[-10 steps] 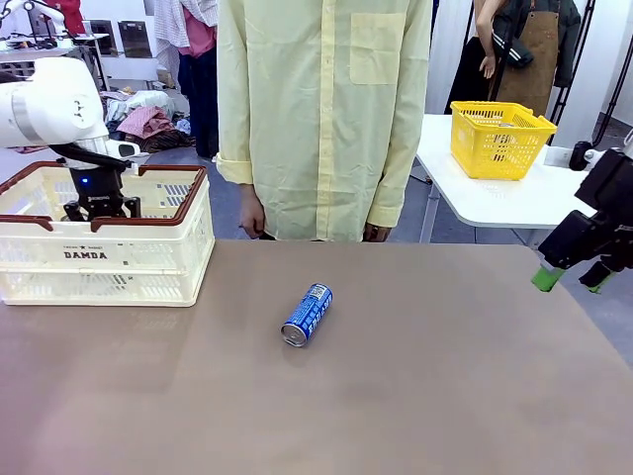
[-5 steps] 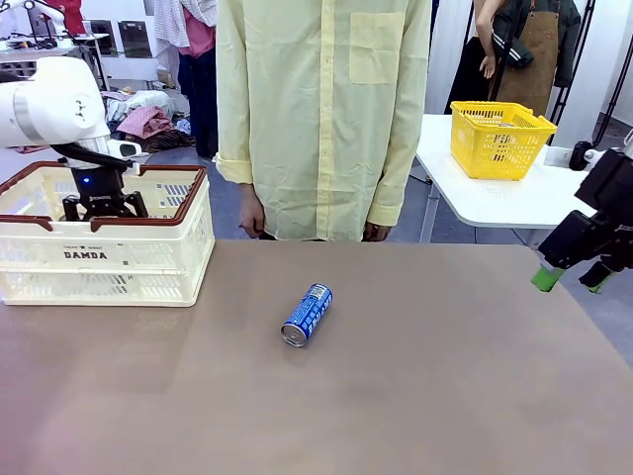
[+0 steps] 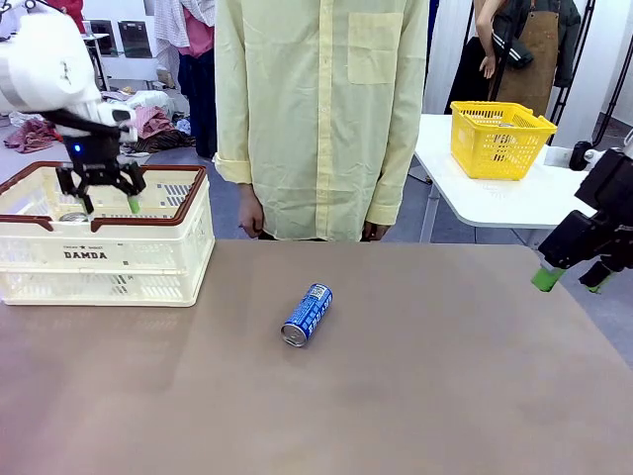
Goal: Place the drinks into the Shopping basket.
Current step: Pick up one drink and place it into the Shopping basket.
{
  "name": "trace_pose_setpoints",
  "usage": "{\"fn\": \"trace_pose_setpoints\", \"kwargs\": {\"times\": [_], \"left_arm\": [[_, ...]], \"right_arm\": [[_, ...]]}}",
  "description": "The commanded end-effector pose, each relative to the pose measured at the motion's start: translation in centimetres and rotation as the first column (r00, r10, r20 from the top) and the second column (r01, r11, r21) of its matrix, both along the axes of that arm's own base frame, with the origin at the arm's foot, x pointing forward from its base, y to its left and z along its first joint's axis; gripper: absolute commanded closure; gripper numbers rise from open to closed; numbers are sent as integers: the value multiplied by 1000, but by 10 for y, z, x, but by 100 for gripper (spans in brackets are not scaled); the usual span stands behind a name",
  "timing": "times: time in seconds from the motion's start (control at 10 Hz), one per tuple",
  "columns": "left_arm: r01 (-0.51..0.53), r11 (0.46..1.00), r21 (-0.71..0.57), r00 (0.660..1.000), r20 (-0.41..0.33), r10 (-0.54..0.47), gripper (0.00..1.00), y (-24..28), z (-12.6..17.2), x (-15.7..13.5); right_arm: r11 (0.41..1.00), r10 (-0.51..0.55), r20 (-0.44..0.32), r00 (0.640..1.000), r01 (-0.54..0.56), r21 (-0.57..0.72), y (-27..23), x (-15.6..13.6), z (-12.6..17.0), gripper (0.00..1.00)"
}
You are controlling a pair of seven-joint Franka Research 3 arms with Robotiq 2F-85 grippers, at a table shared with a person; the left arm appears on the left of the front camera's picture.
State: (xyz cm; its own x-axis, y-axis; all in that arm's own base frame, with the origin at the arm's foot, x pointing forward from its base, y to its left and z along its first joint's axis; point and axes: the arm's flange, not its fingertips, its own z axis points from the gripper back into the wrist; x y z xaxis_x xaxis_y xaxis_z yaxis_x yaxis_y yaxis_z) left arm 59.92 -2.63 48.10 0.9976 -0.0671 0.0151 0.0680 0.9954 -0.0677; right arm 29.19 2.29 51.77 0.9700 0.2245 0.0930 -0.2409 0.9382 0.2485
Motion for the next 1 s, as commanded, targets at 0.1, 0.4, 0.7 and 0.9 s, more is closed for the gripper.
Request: {"fn": "trace_pose_setpoints", "kwargs": {"times": [0.1,0.4,0.7,0.9], "left_arm": [[17,999,-28,996,93,-14,0,-4,79,-22],[37,926,-376,998,-38,-55,0,5,149,-75],[0,812,-584,1000,-9,-6,0,36,135,-166],[51,717,-695,994,-34,-104,0,77,92,-220]], "right_arm": [[1000,2,-2,1000,-2,-1,-1,0,2,0],[1000,2,-2,1000,-2,-1,-1,0,2,0],[1000,2,-2,1000,-2,-1,-1,0,2,0],[1000,2,-2,1000,-2,-1,-1,0,2,0]]}}
